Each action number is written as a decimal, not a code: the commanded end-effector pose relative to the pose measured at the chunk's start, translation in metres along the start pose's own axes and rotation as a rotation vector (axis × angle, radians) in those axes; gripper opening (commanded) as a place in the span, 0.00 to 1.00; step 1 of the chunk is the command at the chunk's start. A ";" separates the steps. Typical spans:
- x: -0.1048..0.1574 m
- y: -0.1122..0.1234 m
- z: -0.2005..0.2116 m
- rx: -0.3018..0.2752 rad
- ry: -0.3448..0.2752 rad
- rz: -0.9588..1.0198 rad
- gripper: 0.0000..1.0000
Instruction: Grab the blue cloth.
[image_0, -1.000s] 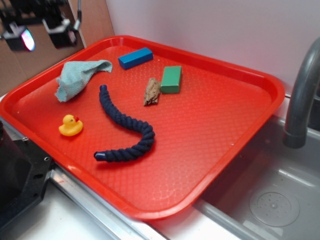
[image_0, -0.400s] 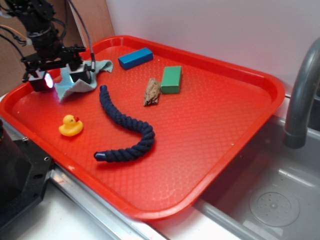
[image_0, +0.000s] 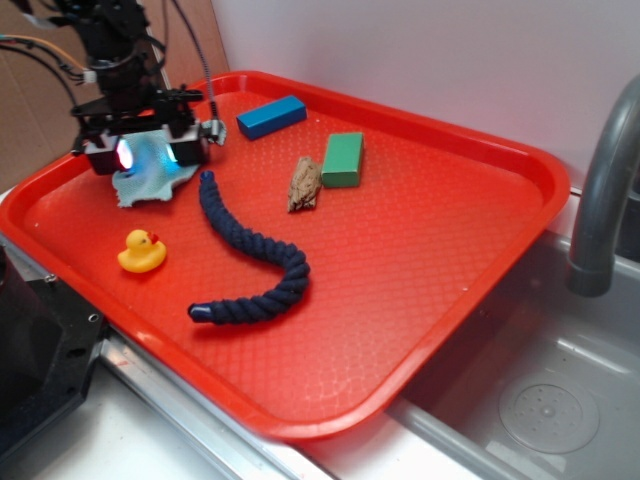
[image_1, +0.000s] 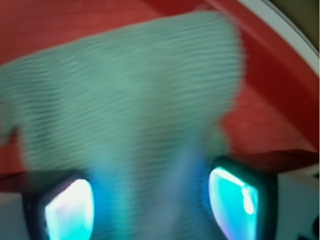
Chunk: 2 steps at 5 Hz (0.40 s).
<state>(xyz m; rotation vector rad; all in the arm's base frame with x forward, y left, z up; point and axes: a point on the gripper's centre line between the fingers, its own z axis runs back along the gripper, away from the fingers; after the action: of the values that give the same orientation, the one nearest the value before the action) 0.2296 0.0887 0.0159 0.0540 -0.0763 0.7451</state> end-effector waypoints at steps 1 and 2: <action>-0.015 -0.009 0.002 -0.017 0.026 -0.063 0.00; -0.018 -0.004 0.003 -0.045 0.054 -0.100 0.00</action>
<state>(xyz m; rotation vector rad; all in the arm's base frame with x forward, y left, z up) 0.2306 0.0685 0.0157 -0.0051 -0.0326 0.6457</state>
